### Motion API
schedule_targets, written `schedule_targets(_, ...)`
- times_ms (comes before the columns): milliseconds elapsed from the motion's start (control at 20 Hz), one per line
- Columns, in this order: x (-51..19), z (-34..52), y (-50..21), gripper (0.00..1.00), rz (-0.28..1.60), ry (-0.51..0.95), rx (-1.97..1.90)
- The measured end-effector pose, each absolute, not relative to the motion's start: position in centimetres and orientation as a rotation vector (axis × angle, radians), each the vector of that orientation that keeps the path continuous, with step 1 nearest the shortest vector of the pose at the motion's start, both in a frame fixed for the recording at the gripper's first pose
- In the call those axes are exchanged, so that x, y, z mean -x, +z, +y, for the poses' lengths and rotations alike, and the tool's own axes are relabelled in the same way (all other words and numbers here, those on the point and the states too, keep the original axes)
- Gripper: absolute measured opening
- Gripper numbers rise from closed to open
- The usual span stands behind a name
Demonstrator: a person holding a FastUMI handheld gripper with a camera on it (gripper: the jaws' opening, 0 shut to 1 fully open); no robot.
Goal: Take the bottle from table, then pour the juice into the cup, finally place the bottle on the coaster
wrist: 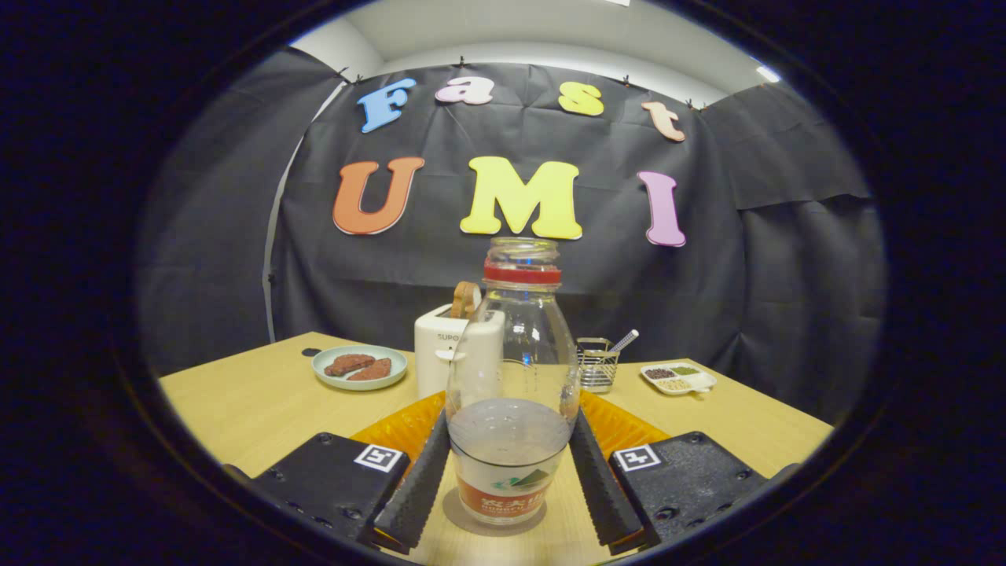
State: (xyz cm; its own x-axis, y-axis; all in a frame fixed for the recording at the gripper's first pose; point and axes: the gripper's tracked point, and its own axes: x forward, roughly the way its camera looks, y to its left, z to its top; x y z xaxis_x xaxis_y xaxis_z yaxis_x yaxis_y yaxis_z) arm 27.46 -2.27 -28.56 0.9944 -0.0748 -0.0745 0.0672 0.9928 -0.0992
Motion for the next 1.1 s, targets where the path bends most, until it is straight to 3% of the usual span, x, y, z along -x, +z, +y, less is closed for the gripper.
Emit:
schedule_targets(550, -28.0, -1.9, -31.1, 0.83, 0.091, -0.085, 0.119)
schedule_targets(750, -27.9, -1.7, -31.1, 1.0, 0.099, -0.068, 0.113)
schedule_targets(1100, -26.6, -1.3, -28.3, 1.0, 0.053, -0.055, 0.111)
